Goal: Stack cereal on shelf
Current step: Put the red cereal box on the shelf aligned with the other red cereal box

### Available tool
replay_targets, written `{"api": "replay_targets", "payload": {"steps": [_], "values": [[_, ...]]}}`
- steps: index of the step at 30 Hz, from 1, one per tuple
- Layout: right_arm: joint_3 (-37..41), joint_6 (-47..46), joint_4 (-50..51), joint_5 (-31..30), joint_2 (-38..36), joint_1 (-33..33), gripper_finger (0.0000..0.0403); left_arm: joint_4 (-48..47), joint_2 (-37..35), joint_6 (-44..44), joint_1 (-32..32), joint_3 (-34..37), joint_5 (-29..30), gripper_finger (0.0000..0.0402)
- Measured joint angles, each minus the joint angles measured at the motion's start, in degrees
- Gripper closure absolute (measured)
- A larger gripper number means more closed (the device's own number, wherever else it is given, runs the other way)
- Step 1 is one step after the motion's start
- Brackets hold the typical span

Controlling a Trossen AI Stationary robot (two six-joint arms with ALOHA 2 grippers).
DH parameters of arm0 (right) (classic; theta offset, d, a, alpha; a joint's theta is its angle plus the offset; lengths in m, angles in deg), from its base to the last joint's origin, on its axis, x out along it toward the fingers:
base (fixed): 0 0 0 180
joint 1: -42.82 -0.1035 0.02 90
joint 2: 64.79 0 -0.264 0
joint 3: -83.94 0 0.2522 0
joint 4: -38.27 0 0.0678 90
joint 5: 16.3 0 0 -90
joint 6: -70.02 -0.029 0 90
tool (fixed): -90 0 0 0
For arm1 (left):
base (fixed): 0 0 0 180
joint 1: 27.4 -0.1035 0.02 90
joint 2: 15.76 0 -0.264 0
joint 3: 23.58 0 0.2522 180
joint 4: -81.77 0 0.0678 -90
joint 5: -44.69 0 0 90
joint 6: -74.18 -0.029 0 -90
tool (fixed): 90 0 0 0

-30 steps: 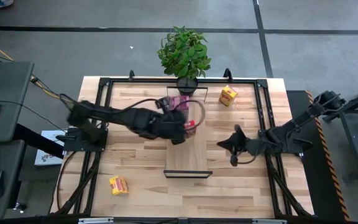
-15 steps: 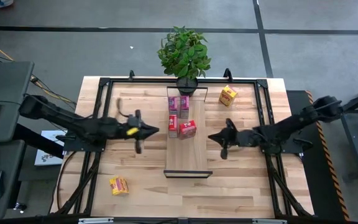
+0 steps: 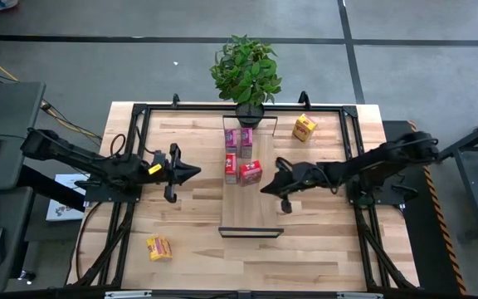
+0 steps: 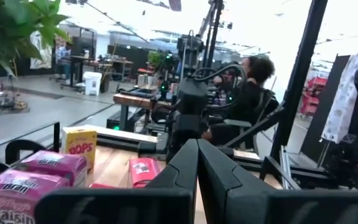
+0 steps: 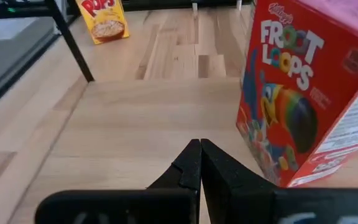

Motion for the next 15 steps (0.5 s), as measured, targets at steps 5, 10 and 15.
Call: {"api": "replay_targets", "payload": {"steps": [5, 10, 15], "values": [[-1.6, 1.8, 0.2, -2.7, 2.5, 1.0, 0.0403, 0.3, 0.2, -0.6, 0.0, 0.0, 0.0, 0.0401], [-2.1, 2.7, 0.2, -5.7, 3.1, 3.2, 0.0403, 0.5, 0.2, -0.6, 0.0, 0.0, 0.0, 0.0401], [-2.0, 3.0, 0.5, -6.4, 3.1, 5.6, 0.0403, 0.0, 0.2, -0.6, 0.0, 0.0, 0.6, 0.0401]]}}
